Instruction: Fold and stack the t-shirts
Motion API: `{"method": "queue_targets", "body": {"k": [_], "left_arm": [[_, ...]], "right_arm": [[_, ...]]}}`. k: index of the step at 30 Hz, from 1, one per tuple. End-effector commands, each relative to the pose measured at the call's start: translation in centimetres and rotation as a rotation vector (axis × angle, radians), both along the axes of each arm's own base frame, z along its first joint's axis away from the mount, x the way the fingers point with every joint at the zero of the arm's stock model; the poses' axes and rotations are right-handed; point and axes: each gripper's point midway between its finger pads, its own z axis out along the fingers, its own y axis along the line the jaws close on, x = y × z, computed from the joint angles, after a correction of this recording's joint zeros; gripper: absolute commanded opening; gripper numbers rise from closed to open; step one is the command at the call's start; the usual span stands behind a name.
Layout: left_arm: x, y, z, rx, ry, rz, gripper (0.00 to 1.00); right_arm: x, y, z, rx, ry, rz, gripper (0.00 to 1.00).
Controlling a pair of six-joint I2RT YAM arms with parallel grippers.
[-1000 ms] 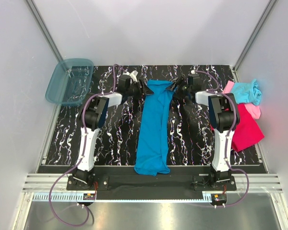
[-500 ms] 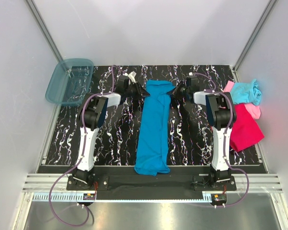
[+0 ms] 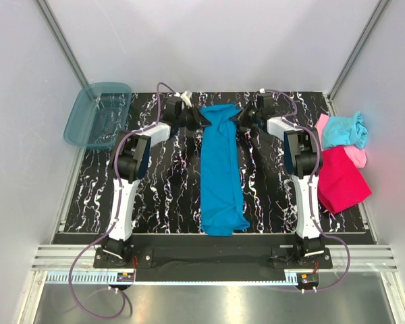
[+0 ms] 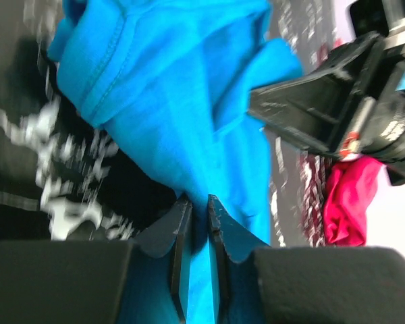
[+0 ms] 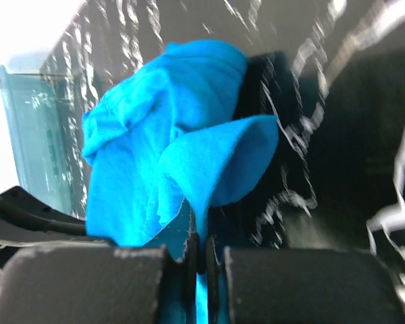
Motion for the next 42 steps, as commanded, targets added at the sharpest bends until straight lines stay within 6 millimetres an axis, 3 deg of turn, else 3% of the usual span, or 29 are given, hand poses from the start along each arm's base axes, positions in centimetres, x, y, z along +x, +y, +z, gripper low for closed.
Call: {"method": "queue_targets", "body": {"k": [1, 2, 3, 5, 9, 11, 12, 14, 15, 17, 19, 21, 23, 24, 26, 27, 28, 29, 31, 32, 33, 35, 36, 37, 38, 39, 40, 41, 42], "left_arm": [[2.6, 1.3, 1.5, 0.001, -0.037, 0.027, 0.17], [3.4, 1.5, 2.2, -0.004, -0.055, 0.031, 0.17], [3.8, 1.7, 1.6, -0.002, -0.043, 0.036, 0.18], [4.9, 2.4, 2.3, -0.002, -0.047, 0.043, 0.18], [6.1, 3.2, 1.5, -0.006, -0.034, 0.053, 0.20], [6.4, 3.5, 1.4, -0.006, -0.031, 0.054, 0.23], [6.5, 3.6, 0.7, -0.003, -0.019, 0.056, 0.32], [6.6, 3.8, 0.5, -0.009, -0.010, 0.056, 0.43], [6.6, 3.9, 0.0, -0.008, -0.002, 0.058, 0.56], [6.4, 4.1, -0.3, -0.010, 0.005, 0.058, 0.64], [6.4, 4.2, 0.0, -0.013, -0.007, 0.061, 0.70], [6.0, 4.4, 0.5, -0.016, -0.012, 0.064, 0.70], [5.5, 4.8, 0.4, -0.017, -0.008, 0.075, 0.70], [5.5, 4.9, 2.0, -0.022, -0.035, 0.079, 0.70], [5.1, 5.5, 2.7, -0.009, -0.050, 0.095, 0.69], [5.0, 5.8, 5.1, -0.012, -0.089, 0.104, 0.69], [4.6, 6.3, 5.2, 0.004, -0.091, 0.118, 0.69], [4.4, 6.6, 7.9, 0.000, -0.134, 0.130, 0.69], [3.8, 7.8, 9.2, 0.021, -0.144, 0.171, 0.69], [3.5, 8.1, 10.3, 0.028, -0.158, 0.187, 0.69], [2.8, 8.5, 13.3, 0.026, -0.199, 0.204, 0.70], [1.3, 9.4, 14.2, 0.033, -0.198, 0.247, 0.70], [0.0, 9.8, 17.5, 0.013, -0.248, 0.262, 0.70], [-1.4, 10.0, 16.3, 0.018, -0.215, 0.283, 0.70], [-3.0, 10.2, 19.2, -0.007, -0.262, 0.293, 0.70], [-4.2, 9.7, 19.8, -0.023, -0.284, 0.289, 0.69], [-6.1, 9.9, 17.2, -0.008, -0.232, 0.298, 0.68], [-8.0, 9.8, 18.7, -0.024, -0.267, 0.303, 0.68], [-9.5, 8.6, 18.9, -0.051, -0.290, 0.288, 0.67]], "right_arm": [[1.8, 0.8, 2.4, -0.001, -0.058, 0.021, 0.00], [2.6, 0.9, 3.5, 0.002, -0.090, 0.022, 0.00], [2.5, 0.9, 2.5, -0.004, -0.056, 0.022, 0.00], [3.4, 1.1, 3.5, 0.003, -0.079, 0.020, 0.00], [4.6, 1.2, 2.4, 0.004, -0.056, 0.014, 0.00], [5.5, 1.3, 3.4, 0.008, -0.078, 0.012, 0.00], [5.4, 1.3, 2.3, 0.006, -0.051, 0.012, 0.00], [6.3, 1.3, 3.1, 0.008, -0.076, 0.009, 0.00], [6.3, 1.0, 2.0, 0.006, -0.047, 0.004, 0.00], [7.0, 1.0, 2.9, 0.007, -0.067, 0.004, 0.08], [7.0, 0.8, 2.4, -0.001, -0.054, 0.003, 0.30], [7.0, 0.6, 2.9, -0.014, -0.061, -0.003, 0.52], [6.9, 0.2, 4.2, -0.031, -0.078, -0.016, 0.62], [6.9, 0.0, 4.9, -0.045, -0.094, -0.019, 0.70], [6.6, -0.8, 5.5, -0.086, -0.102, -0.045, 0.73], [6.4, -1.2, 8.8, -0.106, -0.160, -0.054, 0.73], [6.5, -1.9, 10.1, -0.133, -0.183, -0.084, 0.73], [5.7, -2.4, 13.1, -0.144, -0.220, -0.098, 0.73], [5.1, -3.7, 16.0, -0.188, -0.262, -0.149, 0.73], [3.7, -4.3, 18.9, -0.194, -0.294, -0.168, 0.73], [2.9, -4.8, 20.3, -0.204, -0.310, -0.185, 0.73], [0.8, -5.8, 20.5, -0.232, -0.288, -0.212, 0.73], [-1.1, -6.3, 24.4, -0.216, -0.342, -0.233, 0.73], [-2.4, -6.6, 25.1, -0.209, -0.346, -0.247, 0.73], [-5.4, -7.0, 25.0, -0.194, -0.326, -0.257, 0.73], [-6.7, -7.0, 25.2, -0.174, -0.336, -0.262, 0.73], [-9.2, -7.0, 20.5, -0.183, -0.245, -0.246, 0.73], [-11.5, -6.9, 22.0, -0.150, -0.278, -0.247, 0.73], [-13.0, -6.3, 21.1, -0.141, -0.281, -0.232, 0.73]]}}
